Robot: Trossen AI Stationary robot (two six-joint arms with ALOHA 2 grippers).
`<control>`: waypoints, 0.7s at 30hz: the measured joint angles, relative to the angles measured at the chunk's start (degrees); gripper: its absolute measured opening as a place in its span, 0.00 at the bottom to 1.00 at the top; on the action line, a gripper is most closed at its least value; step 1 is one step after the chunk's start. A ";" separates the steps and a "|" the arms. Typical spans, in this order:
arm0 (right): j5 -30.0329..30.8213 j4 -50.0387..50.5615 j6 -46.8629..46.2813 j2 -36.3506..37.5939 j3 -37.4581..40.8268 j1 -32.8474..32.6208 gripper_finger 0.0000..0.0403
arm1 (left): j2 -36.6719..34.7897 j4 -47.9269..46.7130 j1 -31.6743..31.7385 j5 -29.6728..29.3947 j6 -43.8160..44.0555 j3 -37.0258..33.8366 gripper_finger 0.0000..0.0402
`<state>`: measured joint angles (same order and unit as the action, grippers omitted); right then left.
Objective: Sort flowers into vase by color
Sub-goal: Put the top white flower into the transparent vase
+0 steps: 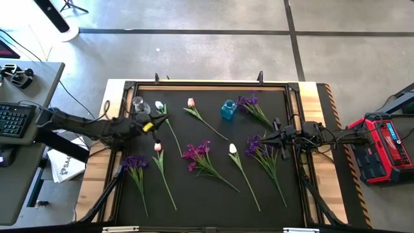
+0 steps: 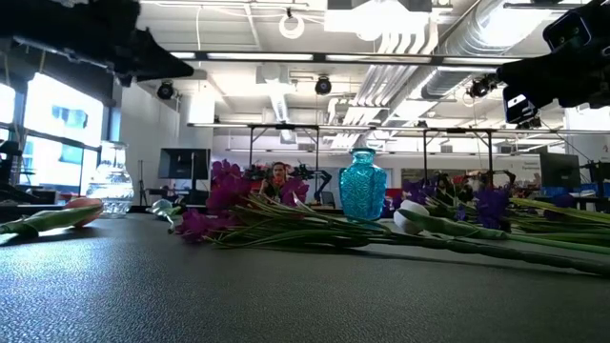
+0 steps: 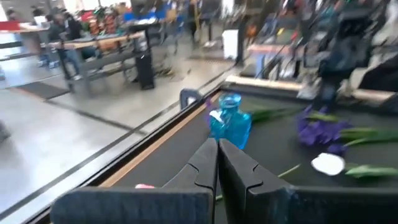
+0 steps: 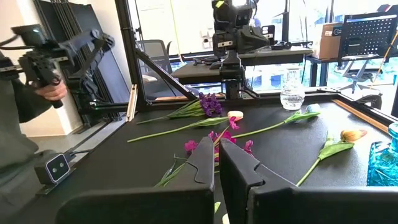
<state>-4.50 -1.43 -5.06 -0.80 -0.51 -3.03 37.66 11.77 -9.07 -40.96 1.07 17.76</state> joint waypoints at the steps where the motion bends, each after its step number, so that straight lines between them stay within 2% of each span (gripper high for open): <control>1: -0.01 0.00 0.00 0.01 0.00 -0.01 0.00 | 2.34 -0.95 -0.46 -1.60 0.76 1.56 0.00; 5: 0.01 0.00 0.00 0.02 0.00 0.01 0.00 | 11.37 -6.55 -1.60 -6.23 7.13 8.38 0.00; 11: 0.00 -0.02 0.00 0.02 -0.02 -0.01 0.00 | 23.74 -20.43 -1.27 -7.53 22.26 20.83 0.00; 16: -0.01 -0.01 0.00 0.02 -0.01 0.00 0.00 | 33.17 -33.94 1.09 -5.27 38.35 28.80 0.06; 21: 0.01 0.00 0.00 0.02 -0.01 -0.01 0.00 | 40.17 -40.73 3.33 -0.03 48.88 30.01 0.19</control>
<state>-4.49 -1.43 -5.06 -0.78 -0.53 -3.05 77.83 -28.95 -5.74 -40.99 49.95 47.77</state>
